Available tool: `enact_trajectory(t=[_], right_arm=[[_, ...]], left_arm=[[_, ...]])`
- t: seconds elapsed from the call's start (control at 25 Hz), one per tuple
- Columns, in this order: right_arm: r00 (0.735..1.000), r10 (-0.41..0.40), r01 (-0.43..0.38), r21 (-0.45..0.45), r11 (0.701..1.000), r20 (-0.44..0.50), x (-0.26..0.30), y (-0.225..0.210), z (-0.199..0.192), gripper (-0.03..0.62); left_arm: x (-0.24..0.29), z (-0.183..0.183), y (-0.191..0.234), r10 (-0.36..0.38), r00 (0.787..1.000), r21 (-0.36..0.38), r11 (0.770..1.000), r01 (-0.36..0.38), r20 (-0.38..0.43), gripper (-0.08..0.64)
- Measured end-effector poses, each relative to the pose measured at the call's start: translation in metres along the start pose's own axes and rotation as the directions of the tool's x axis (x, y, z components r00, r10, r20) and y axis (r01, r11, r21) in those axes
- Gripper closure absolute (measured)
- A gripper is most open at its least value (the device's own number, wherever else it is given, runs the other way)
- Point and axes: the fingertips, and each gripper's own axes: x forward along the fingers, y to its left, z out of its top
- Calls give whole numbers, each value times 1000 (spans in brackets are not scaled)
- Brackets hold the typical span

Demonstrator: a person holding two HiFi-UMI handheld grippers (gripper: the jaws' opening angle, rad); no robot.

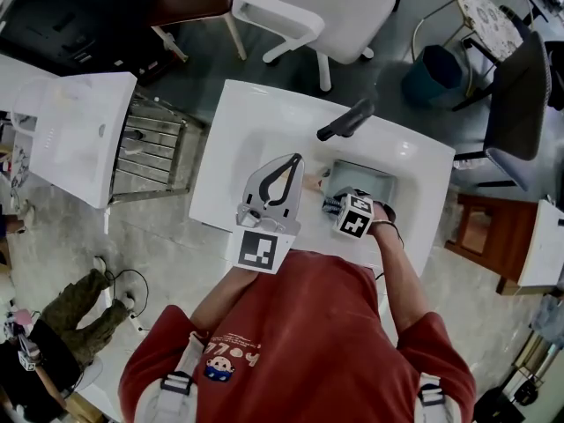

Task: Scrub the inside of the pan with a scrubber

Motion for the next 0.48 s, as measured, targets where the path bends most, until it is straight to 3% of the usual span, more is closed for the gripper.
enact_trajectory(t=[0.16, 0.48], right_arm=[[1000, -9, 9, -3, 1000, 0, -1, -1, 1, 419], [994, -113, 113, 21, 993, 5, -1, -30, 2, 419]], left_arm=[[2, 0, -4, -8, 1000, -1, 1000, 8, -1, 546], [3, 0, -9, -19, 1000, 4, 1000, 19, -1, 546]])
